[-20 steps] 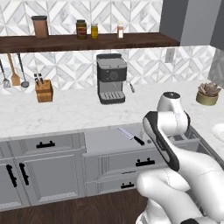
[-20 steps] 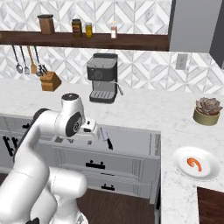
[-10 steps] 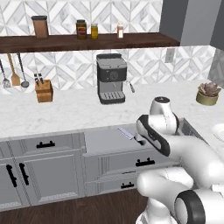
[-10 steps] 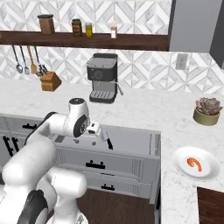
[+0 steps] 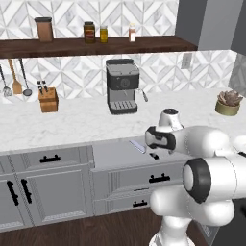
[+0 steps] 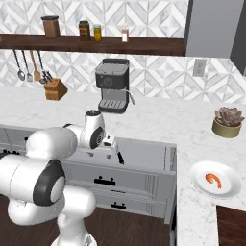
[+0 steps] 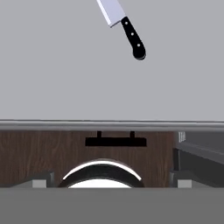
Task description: Pick up the knife from the drawer and place it on the cutting board. Then place the meat from the plate to the cutting board.
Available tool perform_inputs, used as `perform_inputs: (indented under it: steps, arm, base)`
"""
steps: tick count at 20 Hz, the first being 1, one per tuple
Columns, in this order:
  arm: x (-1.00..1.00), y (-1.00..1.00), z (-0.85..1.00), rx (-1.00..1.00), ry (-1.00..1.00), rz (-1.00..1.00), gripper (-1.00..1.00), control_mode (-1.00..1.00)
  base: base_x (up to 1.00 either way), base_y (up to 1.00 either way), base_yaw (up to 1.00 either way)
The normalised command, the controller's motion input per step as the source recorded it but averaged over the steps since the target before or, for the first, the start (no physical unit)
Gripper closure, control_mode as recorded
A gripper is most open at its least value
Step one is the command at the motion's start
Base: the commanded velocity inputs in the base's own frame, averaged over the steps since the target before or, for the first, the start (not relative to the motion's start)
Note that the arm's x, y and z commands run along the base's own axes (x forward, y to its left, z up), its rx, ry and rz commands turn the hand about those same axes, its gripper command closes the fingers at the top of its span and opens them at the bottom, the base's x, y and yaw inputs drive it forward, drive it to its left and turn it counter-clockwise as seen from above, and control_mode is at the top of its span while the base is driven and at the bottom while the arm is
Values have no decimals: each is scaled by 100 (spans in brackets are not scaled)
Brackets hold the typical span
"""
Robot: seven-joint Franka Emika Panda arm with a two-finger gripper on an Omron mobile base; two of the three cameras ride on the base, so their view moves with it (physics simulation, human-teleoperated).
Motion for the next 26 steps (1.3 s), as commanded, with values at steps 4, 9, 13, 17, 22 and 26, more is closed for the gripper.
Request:
perform_inputs:
  steps: [4,9,13,17,22,26]
  arm:
    - [38,-15,-36,0,0,0,-100,-100]
    - [38,-14,-36,0,1,0,-100,-100]
    - [38,-10,-39,0,0,0,-100,-100]
    - [42,-5,-38,0,0,0,-100,-100]
    - [37,0,-43,0,1,0,-100,-100]
    - [-15,0,-55,0,12,1,-100,-100]
  base:
    - [0,0,0]
    - [0,0,0]
    - [0,0,0]
    - [0,0,0]
    - [0,0,0]
    - [0,0,0]
